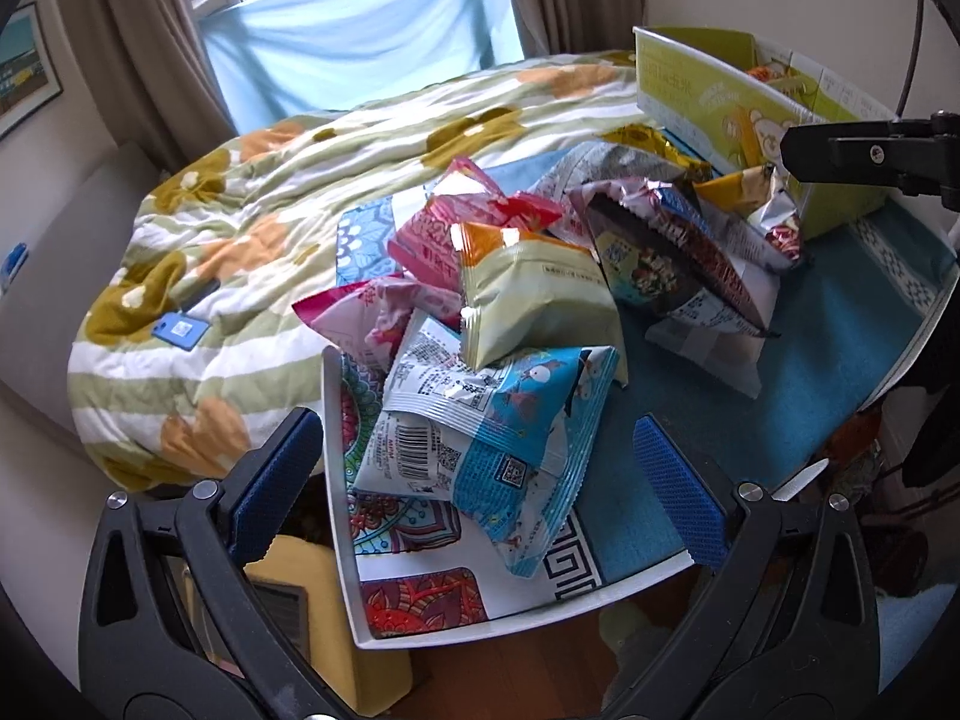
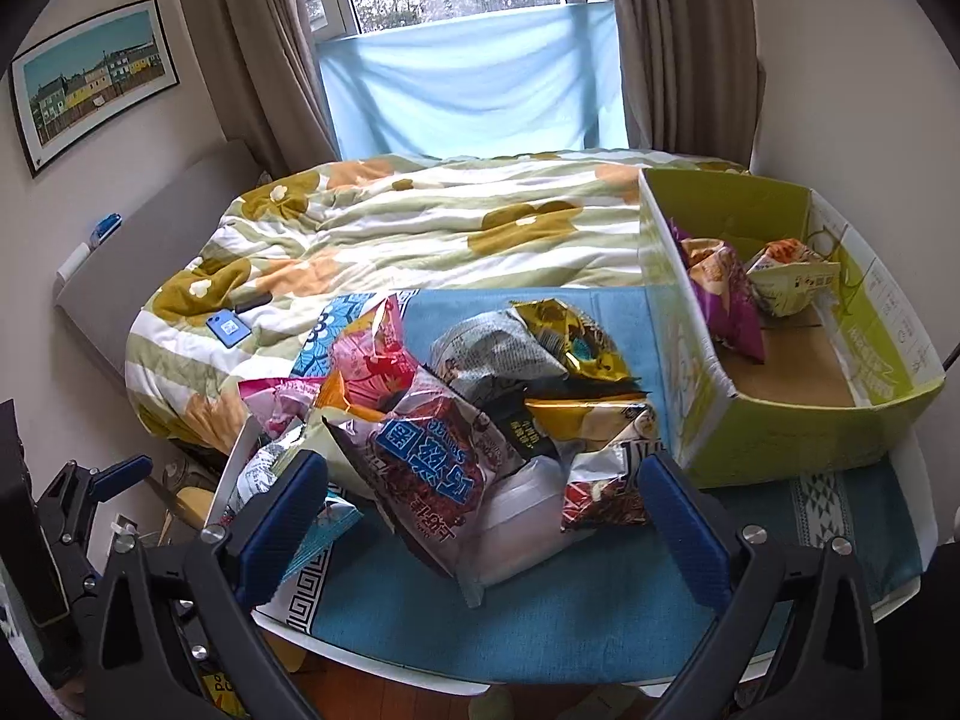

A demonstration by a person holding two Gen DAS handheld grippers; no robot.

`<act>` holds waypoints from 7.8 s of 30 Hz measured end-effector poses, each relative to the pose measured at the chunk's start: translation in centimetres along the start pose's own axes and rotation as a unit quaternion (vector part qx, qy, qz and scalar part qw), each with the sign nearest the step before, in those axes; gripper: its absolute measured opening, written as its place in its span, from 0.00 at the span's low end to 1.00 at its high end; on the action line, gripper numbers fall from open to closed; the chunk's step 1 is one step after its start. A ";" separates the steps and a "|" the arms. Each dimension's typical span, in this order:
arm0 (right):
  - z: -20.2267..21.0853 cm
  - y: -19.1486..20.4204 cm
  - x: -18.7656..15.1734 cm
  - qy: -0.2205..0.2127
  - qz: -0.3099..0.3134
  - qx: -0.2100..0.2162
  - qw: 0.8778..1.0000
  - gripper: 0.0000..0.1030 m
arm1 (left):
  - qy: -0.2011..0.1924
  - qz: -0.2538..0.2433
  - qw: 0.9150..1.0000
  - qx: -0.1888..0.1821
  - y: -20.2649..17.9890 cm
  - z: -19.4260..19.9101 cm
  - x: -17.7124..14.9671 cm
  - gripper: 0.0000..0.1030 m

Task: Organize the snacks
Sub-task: 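Grasp the blue-white bag with the left tool while the right tool grasps the red-blue bag, then carry both bags over the yellow box and open both tools to drop them, then withdraw both tools from the box toward the remaining snacks, then grasp the pale green biscuit pack with the left tool while the right tool grasps the striped chip bag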

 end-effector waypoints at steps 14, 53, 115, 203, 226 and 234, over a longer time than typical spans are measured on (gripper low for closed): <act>-6.5 2.2 -2.4 0.043 0.031 0.005 0.999 1.00 | 0.035 -0.064 0.996 0.050 -1.0 -6.4 -1.1 0.99; -11.6 4.0 -2.0 0.070 0.102 0.024 0.992 0.58 | 0.034 0.005 0.999 0.031 2.2 -3.6 -0.5 0.59; 4.6 -31.4 9.2 -0.028 -0.002 0.031 0.999 0.50 | -0.027 -0.017 0.998 -0.052 -33.1 -3.1 26.6 0.99; 7.5 -8.2 3.4 -0.055 -0.046 -0.032 0.997 0.99 | -0.070 0.078 0.993 -0.056 0.4 8.8 8.2 0.99; -6.5 -7.8 -2.3 -0.001 -0.079 -0.068 0.995 0.99 | -0.039 -0.031 0.997 0.063 -5.8 -8.2 6.5 0.99; -8.4 -7.9 -2.2 0.006 -0.070 -0.077 0.995 0.99 | -0.008 -0.035 0.997 0.071 -6.3 -10.7 5.7 0.99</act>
Point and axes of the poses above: each gripper's, at about its wrist camera, not at the fingertips, and z roughly against the way its jaws point, y to its left, x to its top, the point moved 4 cm from there along -z, roughly the way its jaws point, and after that the axes turned 4 degrees about z, right-handed, at the moved point
